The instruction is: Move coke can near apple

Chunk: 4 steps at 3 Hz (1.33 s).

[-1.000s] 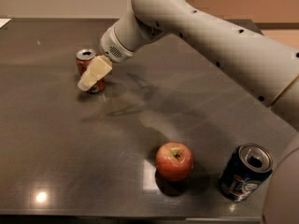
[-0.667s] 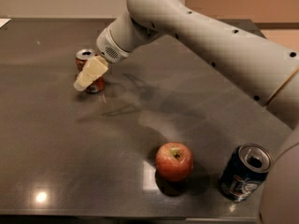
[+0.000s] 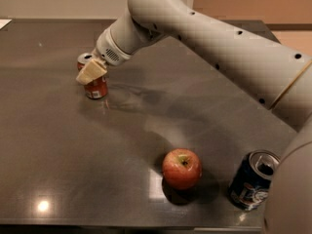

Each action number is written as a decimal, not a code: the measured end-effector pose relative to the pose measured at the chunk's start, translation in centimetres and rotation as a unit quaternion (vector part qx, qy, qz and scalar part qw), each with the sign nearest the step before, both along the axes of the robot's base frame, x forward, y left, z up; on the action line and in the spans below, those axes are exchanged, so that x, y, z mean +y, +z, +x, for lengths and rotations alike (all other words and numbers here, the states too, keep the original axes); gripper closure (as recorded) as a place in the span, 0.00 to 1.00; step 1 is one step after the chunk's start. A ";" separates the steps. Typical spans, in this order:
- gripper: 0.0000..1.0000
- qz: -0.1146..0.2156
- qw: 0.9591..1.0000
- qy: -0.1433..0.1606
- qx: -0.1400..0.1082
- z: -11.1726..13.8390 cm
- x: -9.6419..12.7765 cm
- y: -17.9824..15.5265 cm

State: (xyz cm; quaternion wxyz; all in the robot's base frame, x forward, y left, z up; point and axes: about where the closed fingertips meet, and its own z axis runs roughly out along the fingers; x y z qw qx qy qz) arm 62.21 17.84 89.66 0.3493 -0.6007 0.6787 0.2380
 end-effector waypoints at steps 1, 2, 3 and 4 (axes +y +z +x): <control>0.64 -0.003 1.000 0.003 0.001 0.2 -0.3 0.1; 0.87 -0.012 1.000 0.008 -0.002 -0.2 -1.8 0.7; 1.00 -0.025 1.000 -0.002 -0.001 -1.2 -4.7 1.4; 1.00 -0.030 0.999 -0.015 0.003 -2.7 -7.8 2.3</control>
Offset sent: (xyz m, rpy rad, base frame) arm -0.0060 -0.0434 0.0159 -0.0500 -0.0154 0.0238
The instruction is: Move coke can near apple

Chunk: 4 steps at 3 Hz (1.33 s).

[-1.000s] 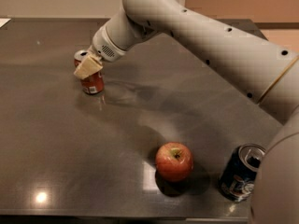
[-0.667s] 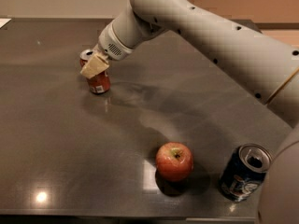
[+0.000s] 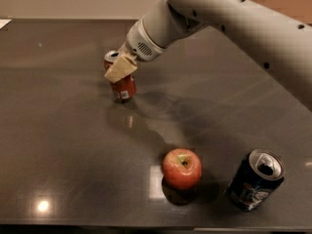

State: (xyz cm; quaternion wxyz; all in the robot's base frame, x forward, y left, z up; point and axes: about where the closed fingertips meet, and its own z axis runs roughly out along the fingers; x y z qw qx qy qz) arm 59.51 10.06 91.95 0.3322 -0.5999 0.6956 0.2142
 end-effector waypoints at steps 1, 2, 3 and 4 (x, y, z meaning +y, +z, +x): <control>1.00 0.002 1.000 -0.024 0.010 -1.8 -3.4 0.7; 1.00 0.010 0.999 -0.048 0.016 -4.0 -6.5 1.5; 1.00 0.019 0.997 -0.069 0.027 -6.3 -9.4 1.8; 1.00 0.023 0.996 -0.081 0.032 -8.3 -11.3 1.4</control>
Offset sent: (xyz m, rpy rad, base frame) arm -0.0653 -0.1128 0.0211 0.0433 0.0531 -0.1725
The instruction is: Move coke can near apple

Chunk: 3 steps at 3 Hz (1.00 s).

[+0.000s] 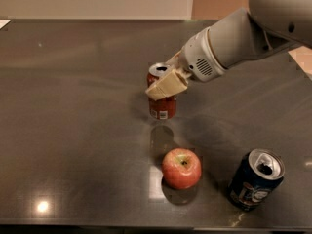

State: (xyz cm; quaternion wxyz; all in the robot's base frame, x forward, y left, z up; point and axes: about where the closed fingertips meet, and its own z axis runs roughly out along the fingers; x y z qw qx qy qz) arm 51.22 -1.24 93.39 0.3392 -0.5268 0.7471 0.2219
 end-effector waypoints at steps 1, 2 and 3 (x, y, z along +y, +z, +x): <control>1.00 0.000 1.000 -0.003 0.005 -1.6 -0.9 -1.0; 1.00 -0.003 1.000 0.002 -0.003 -3.1 -1.3 -1.9; 0.84 -0.005 1.000 0.011 -0.014 -4.2 -1.8 -2.3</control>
Offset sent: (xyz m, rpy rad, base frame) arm -0.0459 -0.0211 -0.0299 -0.0123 -0.0293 0.0121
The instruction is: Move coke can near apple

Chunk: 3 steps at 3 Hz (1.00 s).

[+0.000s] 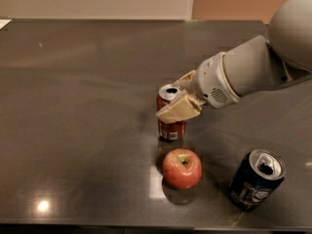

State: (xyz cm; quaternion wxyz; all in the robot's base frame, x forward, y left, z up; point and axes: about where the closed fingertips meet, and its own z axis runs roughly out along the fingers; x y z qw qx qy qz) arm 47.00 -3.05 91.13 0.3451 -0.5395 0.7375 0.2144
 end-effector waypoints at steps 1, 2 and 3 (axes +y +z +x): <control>0.59 0.003 1.000 0.004 -0.011 -0.8 -0.6 -0.2; 0.36 0.006 1.000 0.010 -0.002 -1.1 -0.7 -0.9; 0.14 0.007 1.000 0.018 0.009 -1.5 -0.7 -1.6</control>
Offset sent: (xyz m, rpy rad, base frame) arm -0.0135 -0.0125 -0.0212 0.0280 0.0302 0.0330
